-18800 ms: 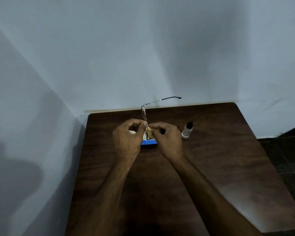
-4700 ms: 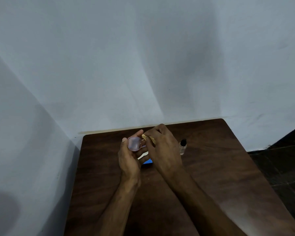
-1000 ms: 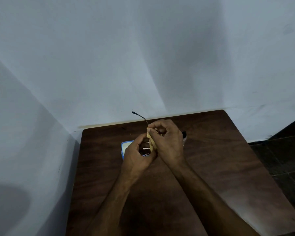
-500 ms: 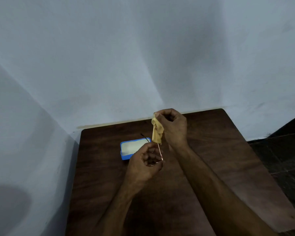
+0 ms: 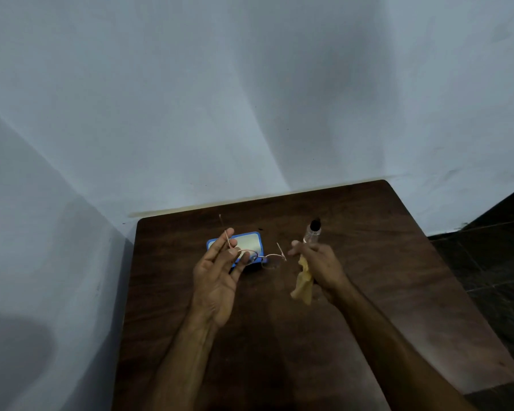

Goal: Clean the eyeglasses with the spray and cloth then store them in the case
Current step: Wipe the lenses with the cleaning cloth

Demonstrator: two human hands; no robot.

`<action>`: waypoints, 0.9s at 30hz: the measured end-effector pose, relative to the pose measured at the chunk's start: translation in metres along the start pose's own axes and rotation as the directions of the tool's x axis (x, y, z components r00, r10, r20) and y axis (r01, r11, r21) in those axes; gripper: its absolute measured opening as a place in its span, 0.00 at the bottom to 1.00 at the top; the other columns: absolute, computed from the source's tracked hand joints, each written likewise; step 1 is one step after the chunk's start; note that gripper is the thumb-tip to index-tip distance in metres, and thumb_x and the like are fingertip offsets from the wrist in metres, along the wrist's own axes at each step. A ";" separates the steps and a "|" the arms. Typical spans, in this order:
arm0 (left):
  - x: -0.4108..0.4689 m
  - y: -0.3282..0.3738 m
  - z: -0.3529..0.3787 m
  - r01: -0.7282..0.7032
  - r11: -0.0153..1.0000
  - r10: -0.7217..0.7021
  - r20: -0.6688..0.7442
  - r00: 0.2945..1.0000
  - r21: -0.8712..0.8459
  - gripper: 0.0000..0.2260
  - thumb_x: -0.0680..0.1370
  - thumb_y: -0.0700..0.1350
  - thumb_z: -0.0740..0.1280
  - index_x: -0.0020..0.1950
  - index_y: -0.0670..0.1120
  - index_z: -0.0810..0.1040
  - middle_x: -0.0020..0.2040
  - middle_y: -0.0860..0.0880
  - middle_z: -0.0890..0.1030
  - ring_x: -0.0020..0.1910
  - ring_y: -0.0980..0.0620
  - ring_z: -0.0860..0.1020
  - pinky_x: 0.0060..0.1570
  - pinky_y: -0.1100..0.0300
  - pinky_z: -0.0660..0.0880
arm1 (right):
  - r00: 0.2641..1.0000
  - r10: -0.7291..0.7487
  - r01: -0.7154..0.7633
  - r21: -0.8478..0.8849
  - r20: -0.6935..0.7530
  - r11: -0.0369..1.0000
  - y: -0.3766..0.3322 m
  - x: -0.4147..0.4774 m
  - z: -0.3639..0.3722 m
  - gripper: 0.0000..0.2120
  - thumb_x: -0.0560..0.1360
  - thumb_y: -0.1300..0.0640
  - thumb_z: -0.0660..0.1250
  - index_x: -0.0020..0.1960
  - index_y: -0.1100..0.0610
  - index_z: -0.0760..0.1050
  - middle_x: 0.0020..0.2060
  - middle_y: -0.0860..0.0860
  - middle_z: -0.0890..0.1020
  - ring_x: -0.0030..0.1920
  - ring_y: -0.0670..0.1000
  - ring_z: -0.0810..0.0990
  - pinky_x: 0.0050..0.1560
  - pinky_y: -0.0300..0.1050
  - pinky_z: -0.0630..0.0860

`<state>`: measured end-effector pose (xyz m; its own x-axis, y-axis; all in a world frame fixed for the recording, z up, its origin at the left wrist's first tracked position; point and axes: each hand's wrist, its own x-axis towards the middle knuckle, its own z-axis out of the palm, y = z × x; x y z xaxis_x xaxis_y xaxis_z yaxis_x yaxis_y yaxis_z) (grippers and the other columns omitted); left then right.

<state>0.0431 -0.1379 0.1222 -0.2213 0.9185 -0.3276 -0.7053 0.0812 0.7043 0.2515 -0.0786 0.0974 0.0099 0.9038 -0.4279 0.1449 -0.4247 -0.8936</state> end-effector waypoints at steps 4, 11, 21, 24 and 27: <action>-0.007 -0.011 -0.006 0.068 0.994 -0.071 -0.028 0.997 -0.082 0.18 0.79 0.32 0.65 0.70 0.37 0.78 0.52 0.50 0.85 0.51 0.52 0.84 0.62 0.51 0.81 | 0.981 0.026 -0.042 0.083 0.192 0.996 0.006 -0.015 0.003 0.14 0.81 0.51 0.70 0.41 0.58 0.82 0.28 0.49 0.73 0.28 0.44 0.72 0.31 0.42 0.70; -0.025 -0.037 -0.029 0.178 0.980 -0.187 -0.096 0.978 -0.090 0.22 0.74 0.34 0.69 0.68 0.40 0.81 0.52 0.46 0.86 0.53 0.51 0.83 0.64 0.48 0.81 | 0.991 -0.018 0.024 -0.042 0.133 0.999 0.030 -0.022 -0.004 0.13 0.81 0.57 0.69 0.39 0.61 0.82 0.34 0.54 0.81 0.35 0.46 0.78 0.36 0.42 0.75; -0.032 -0.097 -0.083 0.240 0.933 -0.132 -0.366 0.921 0.267 0.11 0.80 0.34 0.71 0.61 0.40 0.85 0.49 0.44 0.85 0.44 0.52 0.83 0.48 0.55 0.85 | 0.995 -0.072 0.092 -0.421 0.064 0.902 0.106 -0.002 -0.001 0.16 0.79 0.56 0.69 0.32 0.53 0.80 0.28 0.45 0.82 0.32 0.42 0.79 0.41 0.45 0.74; -0.028 -0.107 -0.092 0.221 0.907 -0.074 -0.380 0.922 0.358 0.10 0.80 0.33 0.71 0.61 0.38 0.84 0.42 0.46 0.84 0.39 0.53 0.81 0.46 0.57 0.85 | 0.997 -0.042 0.069 -0.495 0.066 0.866 0.116 0.003 0.004 0.14 0.79 0.53 0.68 0.36 0.55 0.82 0.32 0.47 0.84 0.35 0.45 0.82 0.43 0.47 0.77; -0.022 -0.114 -0.102 0.223 0.880 -0.046 -0.391 0.919 0.420 0.09 0.80 0.34 0.71 0.60 0.39 0.84 0.41 0.44 0.83 0.39 0.53 0.81 0.47 0.55 0.85 | 0.997 -0.038 0.068 -0.543 0.067 0.837 0.124 0.009 0.008 0.14 0.78 0.51 0.68 0.34 0.53 0.80 0.31 0.46 0.84 0.35 0.44 0.83 0.43 0.46 0.77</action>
<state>0.0590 -0.2065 -0.0151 -0.4339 0.6896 -0.5798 -0.3865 0.4388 0.8112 0.2613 -0.1240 -0.0187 -0.0620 0.9136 -0.4018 0.6596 -0.2646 -0.7035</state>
